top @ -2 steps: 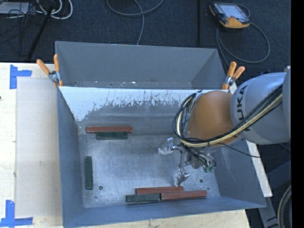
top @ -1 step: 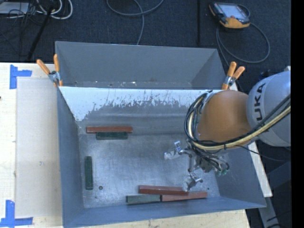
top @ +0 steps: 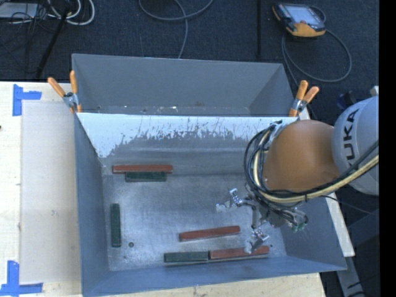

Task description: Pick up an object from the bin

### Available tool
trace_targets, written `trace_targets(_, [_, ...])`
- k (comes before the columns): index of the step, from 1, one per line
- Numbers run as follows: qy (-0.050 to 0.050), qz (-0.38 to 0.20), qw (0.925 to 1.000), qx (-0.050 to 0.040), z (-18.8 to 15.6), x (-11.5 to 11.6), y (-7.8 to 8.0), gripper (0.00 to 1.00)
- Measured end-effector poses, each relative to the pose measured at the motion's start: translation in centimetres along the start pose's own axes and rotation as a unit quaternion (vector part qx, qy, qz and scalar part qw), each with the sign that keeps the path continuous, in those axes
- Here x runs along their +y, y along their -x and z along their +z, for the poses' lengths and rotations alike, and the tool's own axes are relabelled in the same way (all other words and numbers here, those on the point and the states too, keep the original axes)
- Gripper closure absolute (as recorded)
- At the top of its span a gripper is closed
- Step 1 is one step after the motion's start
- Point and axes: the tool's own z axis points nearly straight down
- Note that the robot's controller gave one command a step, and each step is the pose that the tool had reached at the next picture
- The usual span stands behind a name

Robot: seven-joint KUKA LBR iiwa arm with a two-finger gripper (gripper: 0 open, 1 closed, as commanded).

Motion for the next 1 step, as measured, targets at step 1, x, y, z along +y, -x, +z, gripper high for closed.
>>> trace_targets(1, [0.001,0.017,0.9999,0.0016,5.39,1.35,-1.13,1.00])
